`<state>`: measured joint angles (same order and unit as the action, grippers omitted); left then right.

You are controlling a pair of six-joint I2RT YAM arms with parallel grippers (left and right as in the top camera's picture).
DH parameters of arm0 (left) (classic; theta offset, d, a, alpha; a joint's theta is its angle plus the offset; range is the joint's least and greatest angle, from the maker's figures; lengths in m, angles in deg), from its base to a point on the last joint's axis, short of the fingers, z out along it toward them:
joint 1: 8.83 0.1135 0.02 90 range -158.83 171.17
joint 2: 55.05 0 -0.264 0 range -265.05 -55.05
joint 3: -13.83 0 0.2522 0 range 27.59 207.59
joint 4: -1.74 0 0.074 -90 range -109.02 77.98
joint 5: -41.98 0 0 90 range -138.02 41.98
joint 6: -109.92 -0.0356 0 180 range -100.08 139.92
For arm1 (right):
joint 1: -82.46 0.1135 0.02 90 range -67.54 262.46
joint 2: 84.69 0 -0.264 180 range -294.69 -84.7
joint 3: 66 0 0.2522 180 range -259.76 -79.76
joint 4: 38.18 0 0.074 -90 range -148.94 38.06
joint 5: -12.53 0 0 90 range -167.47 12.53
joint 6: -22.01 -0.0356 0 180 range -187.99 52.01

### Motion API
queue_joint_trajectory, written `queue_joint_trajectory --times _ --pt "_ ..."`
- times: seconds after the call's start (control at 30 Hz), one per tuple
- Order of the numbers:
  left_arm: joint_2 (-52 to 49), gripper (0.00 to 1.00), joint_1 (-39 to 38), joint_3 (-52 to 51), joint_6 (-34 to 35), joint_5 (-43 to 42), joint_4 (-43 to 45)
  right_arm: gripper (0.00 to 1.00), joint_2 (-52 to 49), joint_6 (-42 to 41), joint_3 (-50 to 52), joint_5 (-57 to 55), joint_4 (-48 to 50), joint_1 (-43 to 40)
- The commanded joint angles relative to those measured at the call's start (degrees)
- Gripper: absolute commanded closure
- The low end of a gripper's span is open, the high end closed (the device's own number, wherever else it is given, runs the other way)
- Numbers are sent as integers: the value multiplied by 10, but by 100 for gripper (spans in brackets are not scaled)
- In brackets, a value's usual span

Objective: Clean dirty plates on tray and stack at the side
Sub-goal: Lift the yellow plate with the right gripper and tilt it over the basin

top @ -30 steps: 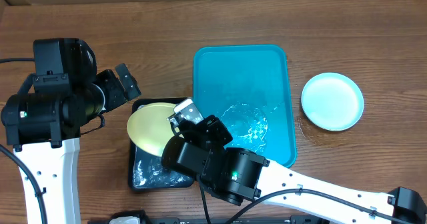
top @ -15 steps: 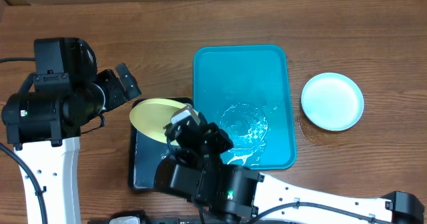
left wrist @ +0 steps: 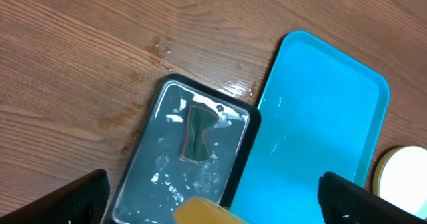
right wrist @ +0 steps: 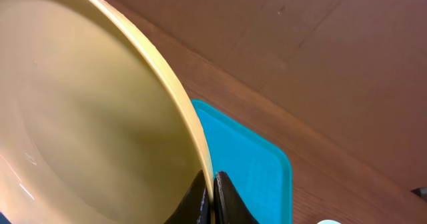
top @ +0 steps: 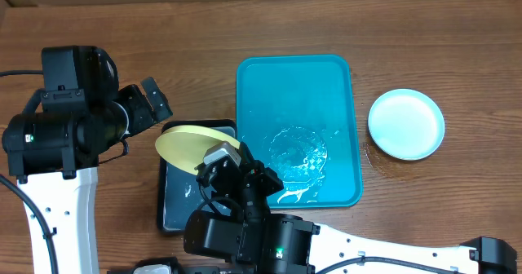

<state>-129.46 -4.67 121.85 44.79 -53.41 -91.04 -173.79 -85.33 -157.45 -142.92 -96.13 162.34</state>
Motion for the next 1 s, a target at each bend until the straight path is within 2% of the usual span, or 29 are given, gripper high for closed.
queue_joint_trajectory --times 0.0,0.97 --pt "-2 0 0 5 -9 -4 2 96 1 8 -8 -20 4 4" --pt "-2 0 0 5 -9 -4 2 96 1 24 -8 -29 4 4"
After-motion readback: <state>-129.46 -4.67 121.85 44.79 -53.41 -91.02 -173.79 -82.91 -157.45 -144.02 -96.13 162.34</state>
